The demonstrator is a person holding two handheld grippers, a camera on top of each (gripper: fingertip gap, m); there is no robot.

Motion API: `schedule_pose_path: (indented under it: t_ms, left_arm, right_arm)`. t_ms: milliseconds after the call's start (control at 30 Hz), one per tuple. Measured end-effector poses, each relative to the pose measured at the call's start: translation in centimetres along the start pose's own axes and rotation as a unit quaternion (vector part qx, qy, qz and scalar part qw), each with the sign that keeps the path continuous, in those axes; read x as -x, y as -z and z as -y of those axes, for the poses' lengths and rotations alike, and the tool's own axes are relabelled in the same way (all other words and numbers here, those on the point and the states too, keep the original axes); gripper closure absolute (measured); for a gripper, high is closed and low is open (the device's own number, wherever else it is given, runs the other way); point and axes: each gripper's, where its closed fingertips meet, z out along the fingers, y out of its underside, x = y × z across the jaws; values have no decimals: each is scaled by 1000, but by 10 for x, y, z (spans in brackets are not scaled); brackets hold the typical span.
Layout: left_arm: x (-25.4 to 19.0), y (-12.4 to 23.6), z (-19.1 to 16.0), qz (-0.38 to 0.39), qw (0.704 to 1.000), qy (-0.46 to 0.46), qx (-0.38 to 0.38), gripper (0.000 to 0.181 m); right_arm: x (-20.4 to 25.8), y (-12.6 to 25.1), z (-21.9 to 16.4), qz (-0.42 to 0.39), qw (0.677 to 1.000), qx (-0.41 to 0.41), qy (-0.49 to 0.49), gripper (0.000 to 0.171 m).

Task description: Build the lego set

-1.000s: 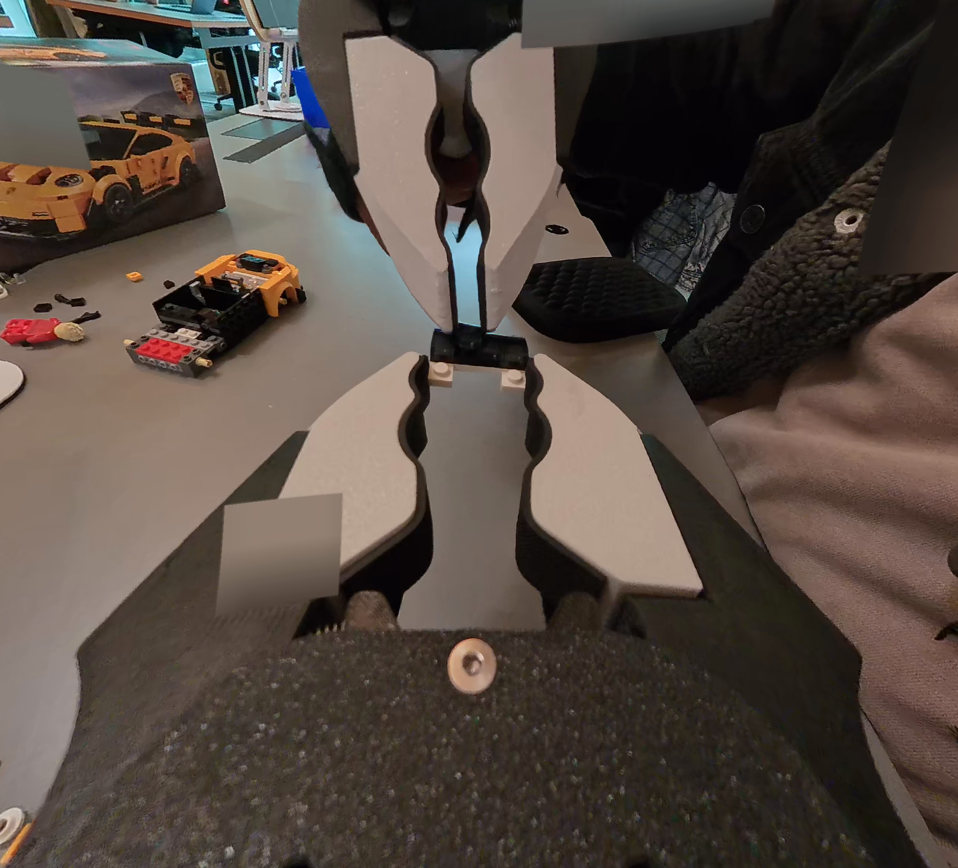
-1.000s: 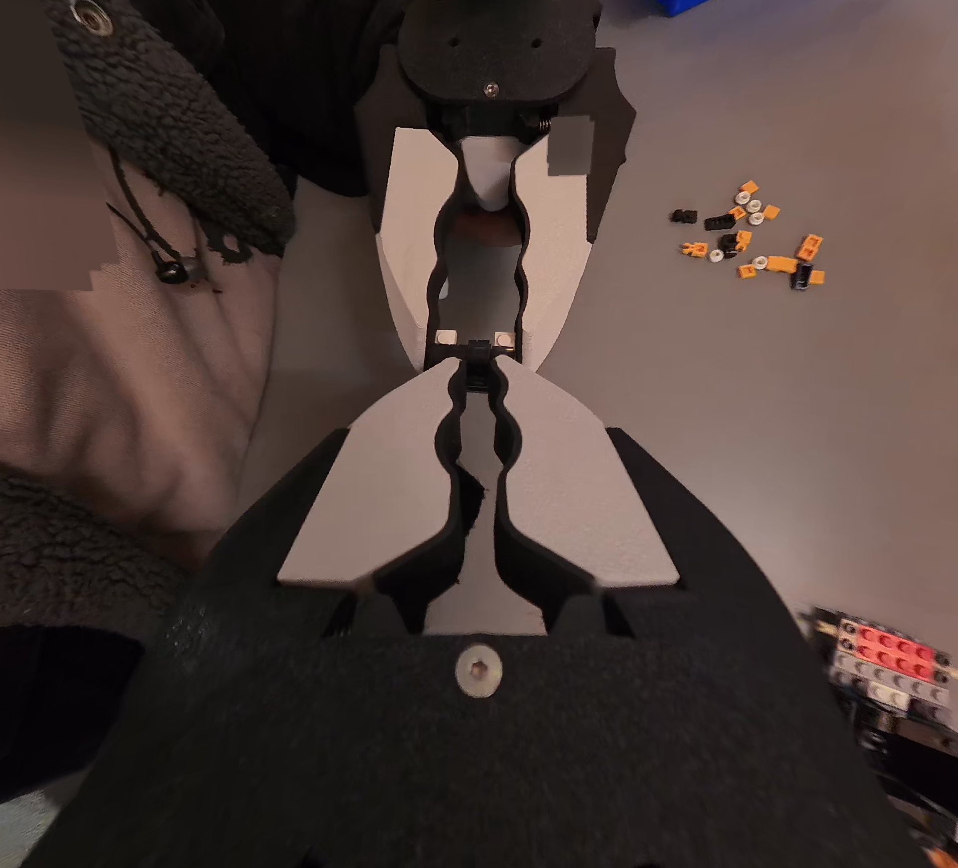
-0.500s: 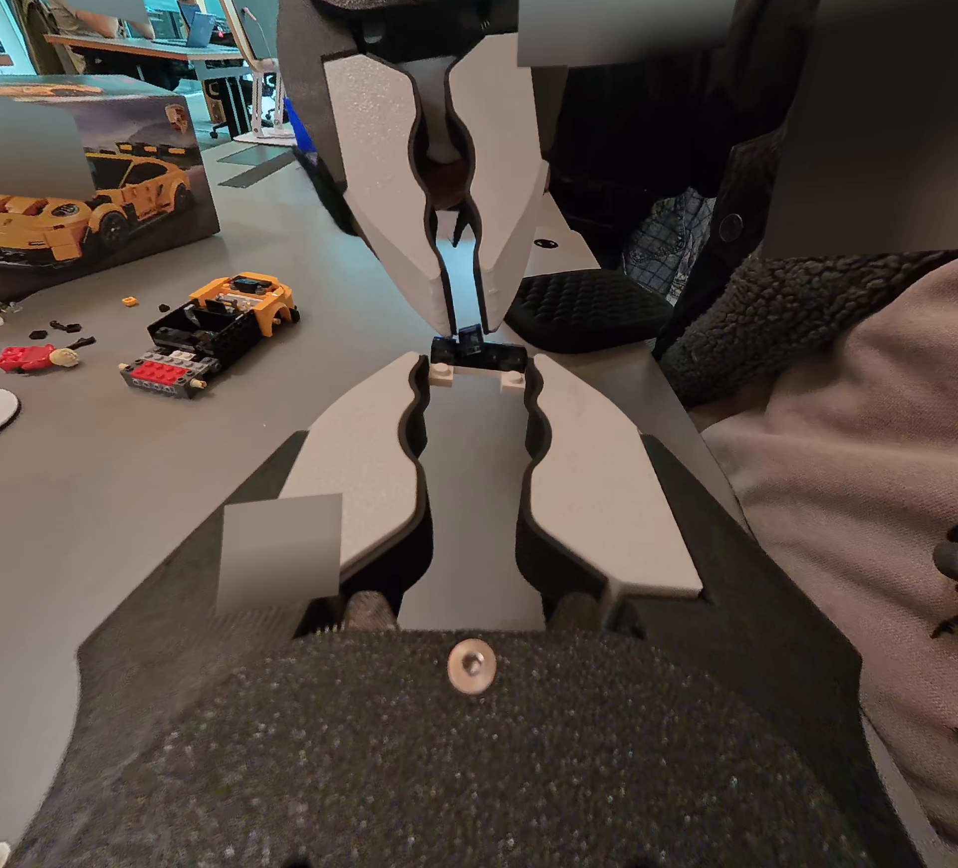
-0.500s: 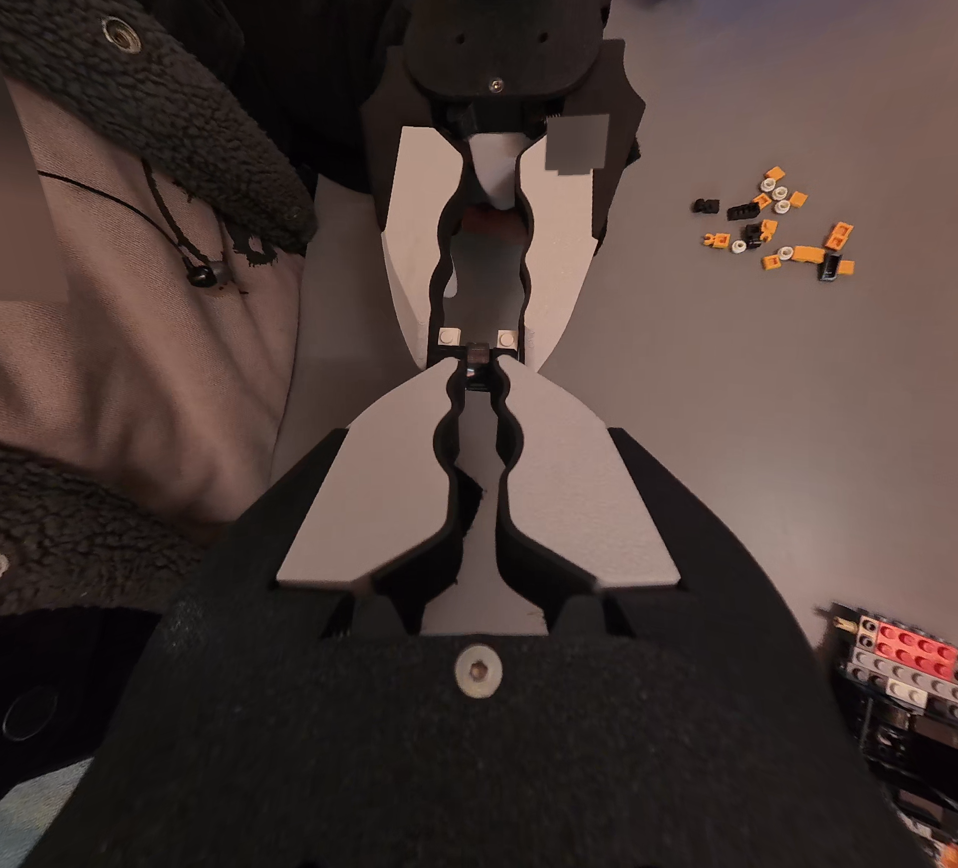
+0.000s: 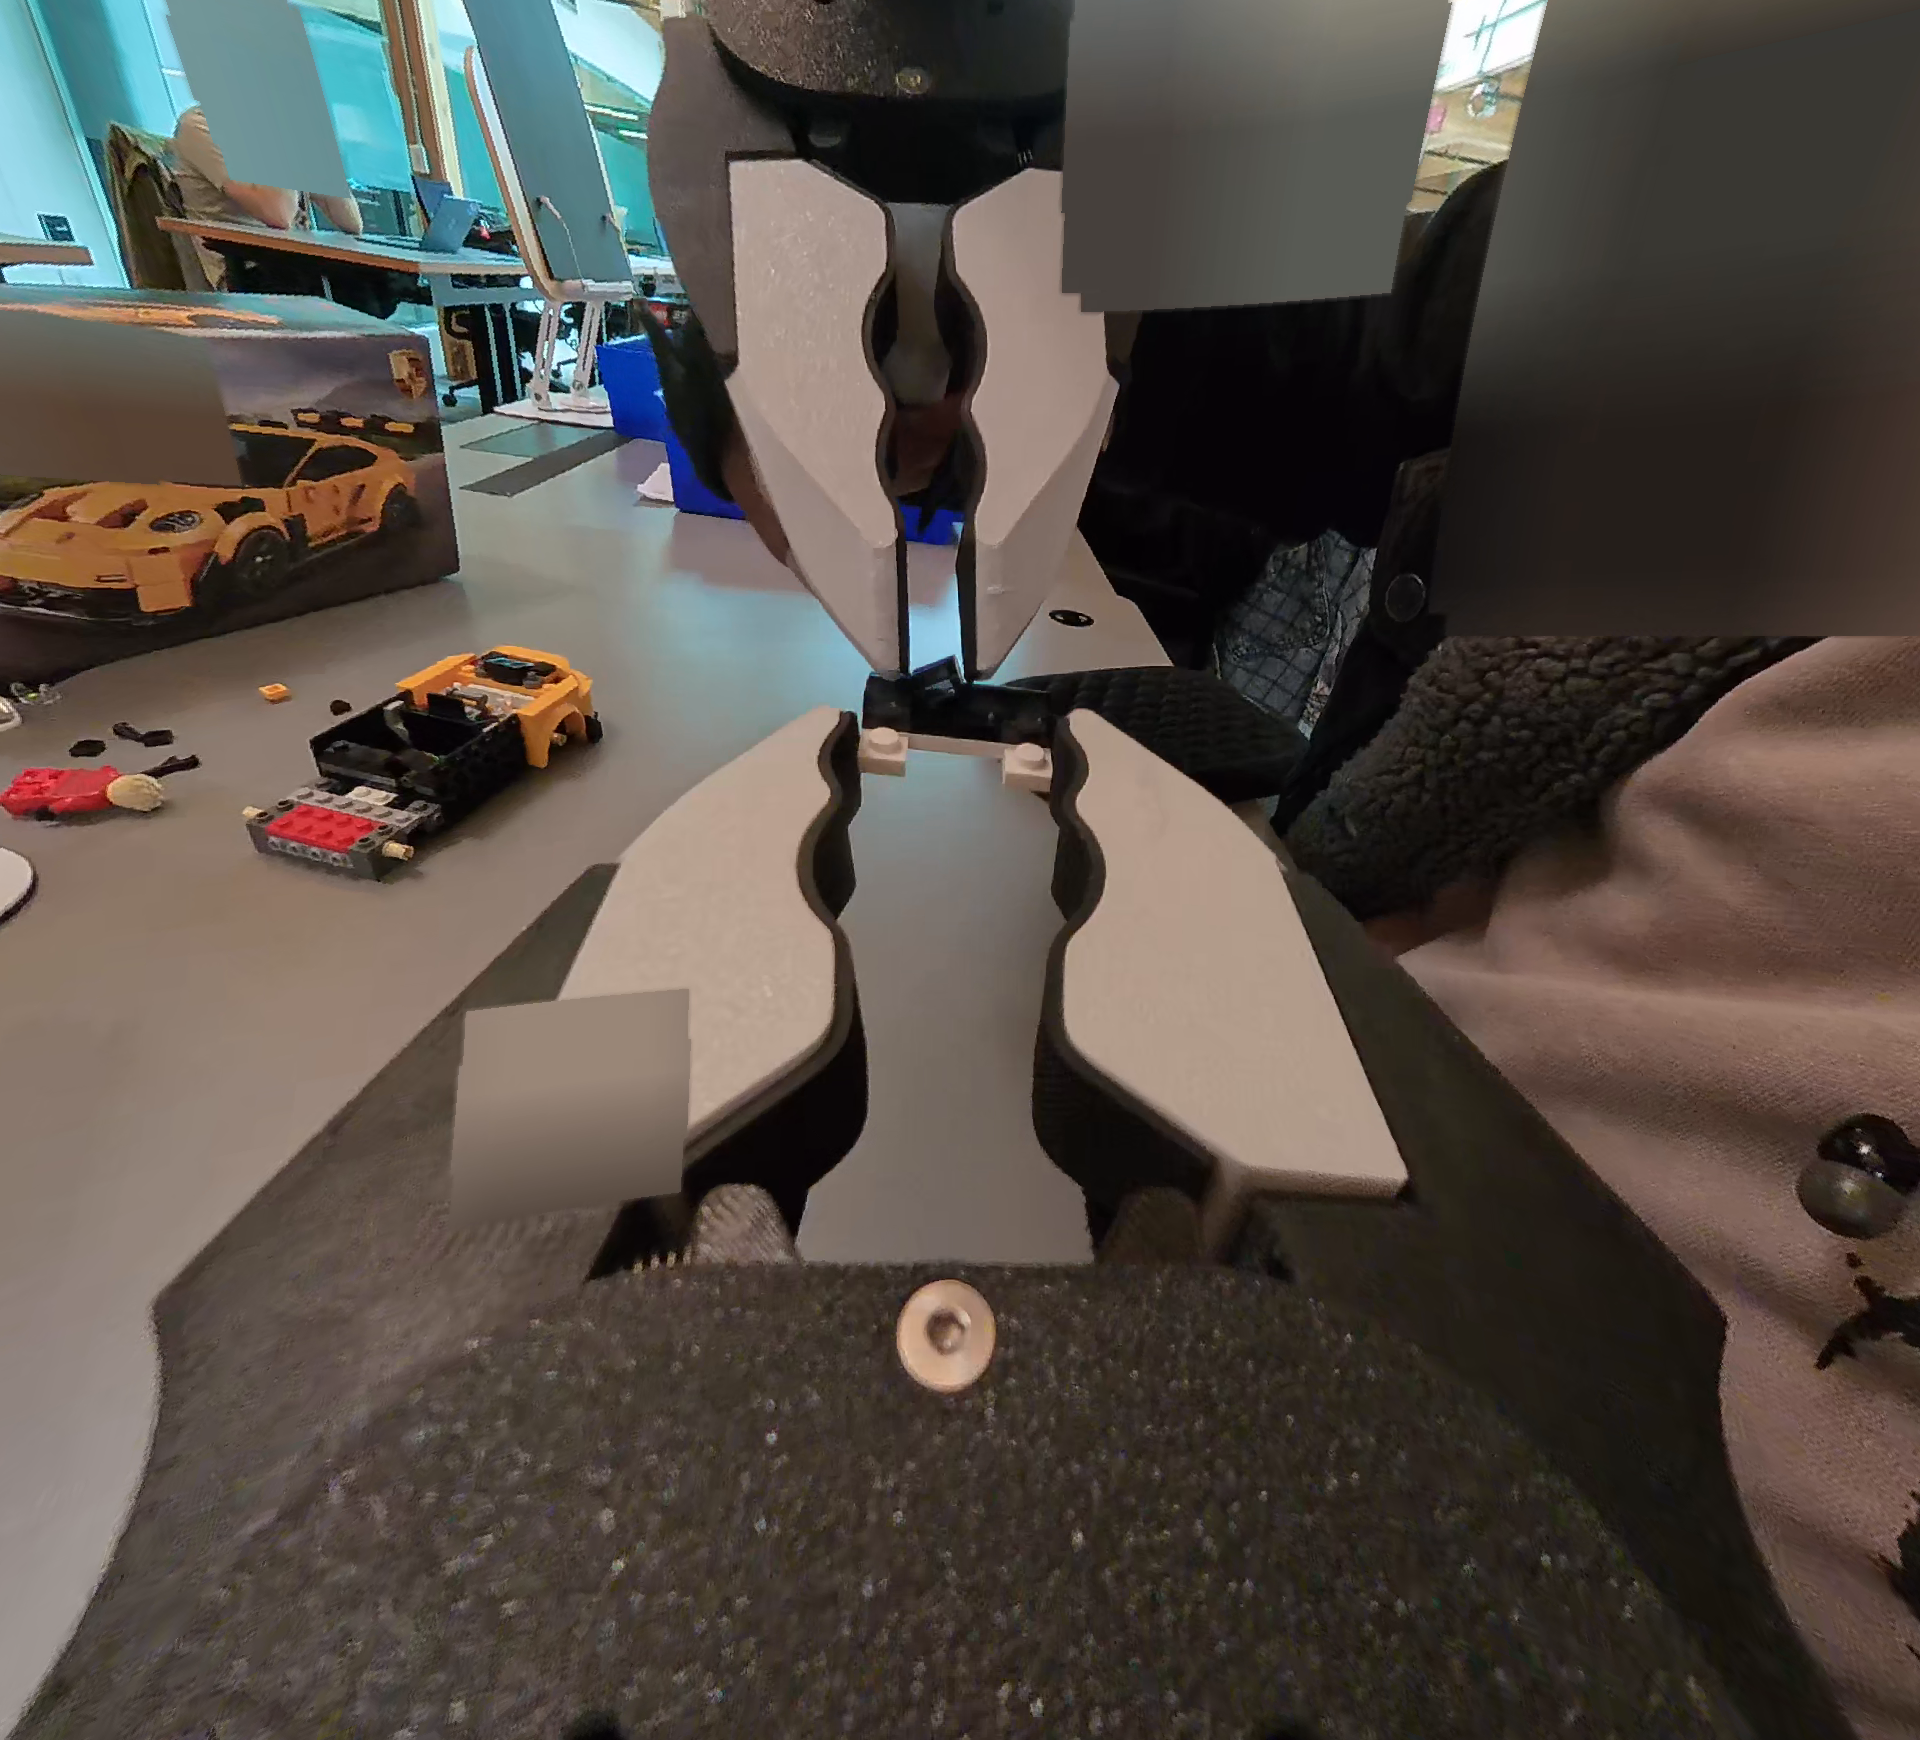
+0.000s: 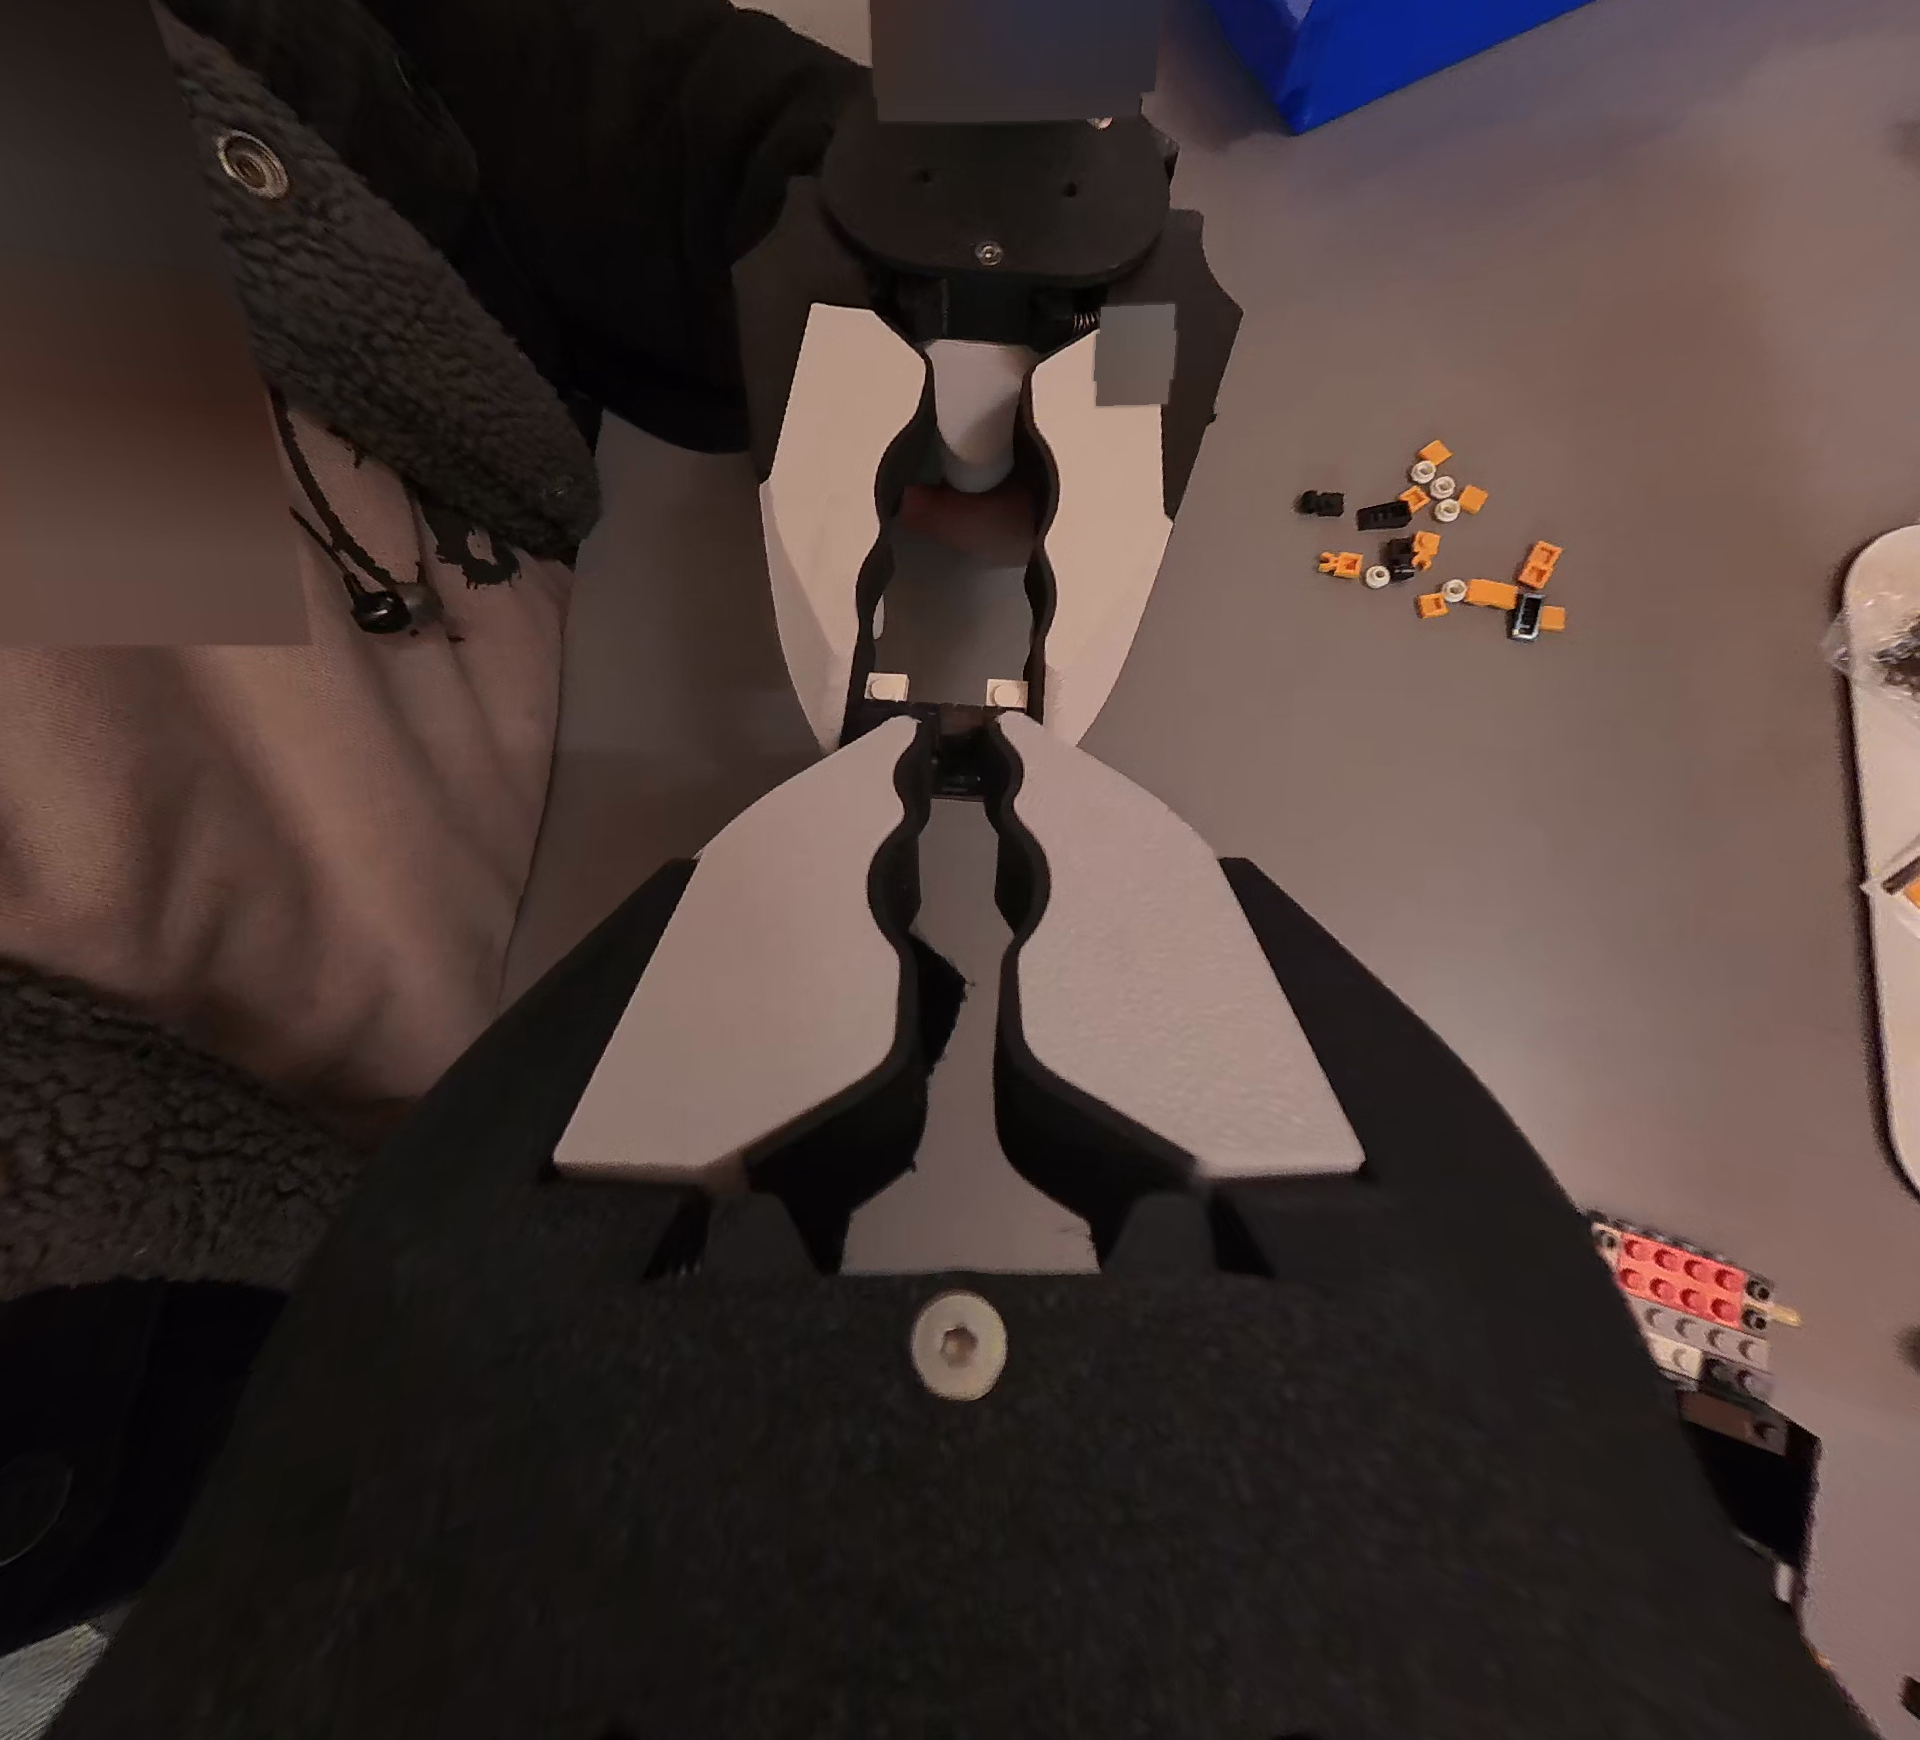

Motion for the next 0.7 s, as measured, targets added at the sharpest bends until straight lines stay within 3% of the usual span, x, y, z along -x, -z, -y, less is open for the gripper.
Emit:
schedule_pose_path:
  t_ms: [500, 700]
  left_arm:
    - [2, 12, 27, 1, 996, 26, -86, 147]
    - [1, 13, 29, -5, 996, 29, -90, 147]
  right_arm:
    - [-2, 11, 31, -13, 999, -40, 15, 159]
    - [1, 19, 24, -42, 992, -38, 117, 148]
